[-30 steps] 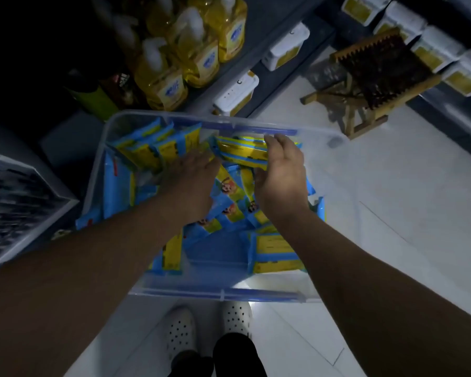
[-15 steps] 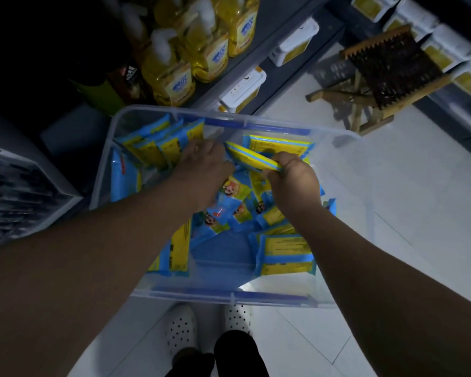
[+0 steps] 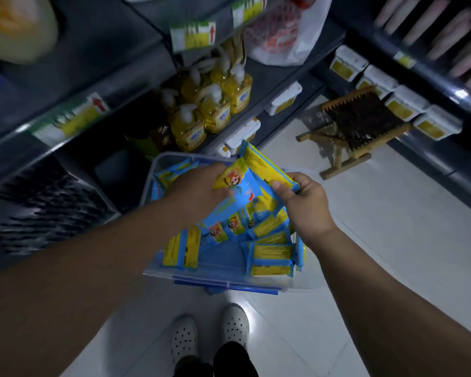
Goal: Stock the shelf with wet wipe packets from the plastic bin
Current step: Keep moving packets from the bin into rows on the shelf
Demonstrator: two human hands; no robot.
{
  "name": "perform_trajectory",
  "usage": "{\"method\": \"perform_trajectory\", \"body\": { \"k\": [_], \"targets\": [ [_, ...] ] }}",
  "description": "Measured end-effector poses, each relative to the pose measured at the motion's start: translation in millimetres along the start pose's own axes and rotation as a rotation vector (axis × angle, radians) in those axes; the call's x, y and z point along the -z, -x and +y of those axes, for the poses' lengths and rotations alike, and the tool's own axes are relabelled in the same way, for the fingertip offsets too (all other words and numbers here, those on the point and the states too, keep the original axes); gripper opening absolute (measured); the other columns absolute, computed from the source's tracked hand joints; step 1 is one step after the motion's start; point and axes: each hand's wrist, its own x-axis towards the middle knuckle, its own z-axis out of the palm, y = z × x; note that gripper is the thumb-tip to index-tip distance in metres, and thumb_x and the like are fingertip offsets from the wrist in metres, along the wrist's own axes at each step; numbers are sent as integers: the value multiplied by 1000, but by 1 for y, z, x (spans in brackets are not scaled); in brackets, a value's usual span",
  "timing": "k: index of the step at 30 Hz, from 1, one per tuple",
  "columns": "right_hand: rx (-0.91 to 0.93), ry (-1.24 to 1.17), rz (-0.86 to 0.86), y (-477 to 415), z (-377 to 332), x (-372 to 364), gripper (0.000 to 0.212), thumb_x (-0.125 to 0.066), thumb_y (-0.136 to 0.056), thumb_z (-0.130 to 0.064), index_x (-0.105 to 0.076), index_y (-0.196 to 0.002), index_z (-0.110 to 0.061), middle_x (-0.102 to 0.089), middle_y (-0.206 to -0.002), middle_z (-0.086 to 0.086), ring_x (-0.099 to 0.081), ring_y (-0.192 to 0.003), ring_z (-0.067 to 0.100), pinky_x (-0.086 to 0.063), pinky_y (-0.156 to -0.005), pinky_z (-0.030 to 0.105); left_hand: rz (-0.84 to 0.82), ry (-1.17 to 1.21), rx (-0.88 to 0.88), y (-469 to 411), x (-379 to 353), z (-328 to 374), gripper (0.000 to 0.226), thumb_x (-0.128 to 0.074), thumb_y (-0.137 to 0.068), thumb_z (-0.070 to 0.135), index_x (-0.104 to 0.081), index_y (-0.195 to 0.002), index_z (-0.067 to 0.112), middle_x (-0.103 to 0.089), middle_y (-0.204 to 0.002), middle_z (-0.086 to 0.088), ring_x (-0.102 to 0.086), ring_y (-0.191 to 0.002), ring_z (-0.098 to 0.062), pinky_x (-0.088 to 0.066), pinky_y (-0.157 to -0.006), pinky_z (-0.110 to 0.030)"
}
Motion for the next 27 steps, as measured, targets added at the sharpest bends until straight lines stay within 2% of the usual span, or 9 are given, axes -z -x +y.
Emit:
{"method": "perform_trajectory", "body": {
  "k": [2,8,11,14,16,19,22,24,27],
  "targets": [
    [19,4,-12,11,-26,10,12,-66,-90,-20,-66,-79,-23,-62,-66,-2,-54,-59,11,-45,-60,32,32,36,28,15,23,15,44,-56,-92,41,-50,-128,16,-62,-112,-10,-59,-103,-31,-48,-81,-36],
    [48,-71,-91,38,-114,33,8,-59,-95,-20,-59,-88,-24,-54,-78,17,-53,-59,29,-46,-42,23,109,48,88,57,96,63,39,-55,-92,41,-50,-120,14,-57,-118,-6,-55,-108,-27,-44,-83,-32],
    [102,-162,-147,51,-158,38,9,-56,-96,-15,-57,-90,-22,-59,-82,11,-63,-69,30,-57,-55,28,190,136,143,77,132,91,21,-55,-93,35,-52,-101,16,-58,-101,-5,-58,-99,-25,-39,-72,-29],
    [133,-233,-161,63,-198,41,12,-58,-94,-13,-59,-83,-17,-61,-83,12,-64,-81,30,-55,-78,41,274,306,197,100,165,117,9,-53,-94,27,-55,-95,18,-59,-94,-6,-58,-86,-23,-46,-70,-29],
    [117,-358,-166,72,-227,40,16,-58,-93,-16,-58,-77,-13,-57,-80,16,-58,-78,29,-51,-78,40,305,344,210,117,186,130,12,-52,-95,26,-53,-86,18,-55,-86,-6,-54,-77,-19,-41,-63,-29],
    [116,-479,-144,84,-266,37,23,-61,-93,-24,-58,-75,-11,-56,-76,12,-59,-74,24,-54,-72,33,369,398,237,141,216,142,13,-55,-93,26,-51,-85,16,-54,-89,-7,-53,-79,-20,-39,-64,-31],
    [181,-455,-102,93,-295,32,13,-65,-89,-11,-61,-76,-13,-62,-87,12,-58,-77,23,-53,-75,37,499,461,261,169,243,151,12,-60,-81,24,-53,-80,15,-58,-86,-10,-56,-75,-24,-43,-64,-32],
    [239,-444,-116,103,-314,29,14,-65,-87,-3,-61,-89,-17,-63,-103,9,-61,-84,21,-54,-77,36,577,543,247,188,261,155,16,-58,-71,28,-52,-78,15,-60,-86,-15,-59,-76,-28,-45,-65,-34],
    [280,-495,-163,119,-342,22,52,-64,-86,3,-50,-130,-20,-53,-126,4,-60,-108,24,-52,-83,38,655,717,190,216,287,161,6,-55,-83,13,-55,-89,11,-65,-94,-18,-62,-74,-27,-50,-64,-33]
  ]
}}
